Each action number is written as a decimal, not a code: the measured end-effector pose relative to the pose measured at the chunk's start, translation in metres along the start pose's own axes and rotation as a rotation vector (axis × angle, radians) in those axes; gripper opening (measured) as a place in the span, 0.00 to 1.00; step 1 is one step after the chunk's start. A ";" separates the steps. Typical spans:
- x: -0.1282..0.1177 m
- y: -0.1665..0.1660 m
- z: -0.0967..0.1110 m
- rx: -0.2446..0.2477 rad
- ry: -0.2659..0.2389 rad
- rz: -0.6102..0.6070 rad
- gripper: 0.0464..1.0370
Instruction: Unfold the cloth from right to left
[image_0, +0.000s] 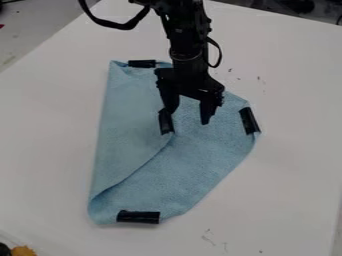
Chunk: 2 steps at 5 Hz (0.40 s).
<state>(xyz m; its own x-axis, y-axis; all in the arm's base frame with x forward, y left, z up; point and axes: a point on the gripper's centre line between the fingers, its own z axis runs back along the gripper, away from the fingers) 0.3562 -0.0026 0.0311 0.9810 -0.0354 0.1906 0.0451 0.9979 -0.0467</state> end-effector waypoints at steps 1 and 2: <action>-0.003 0.014 -0.002 -0.004 0.001 0.018 0.96; -0.004 0.015 -0.006 -0.016 0.005 0.011 0.96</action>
<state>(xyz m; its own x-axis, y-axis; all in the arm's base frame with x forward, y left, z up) 0.3543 0.0119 0.0238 0.9825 -0.0253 0.1846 0.0378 0.9972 -0.0642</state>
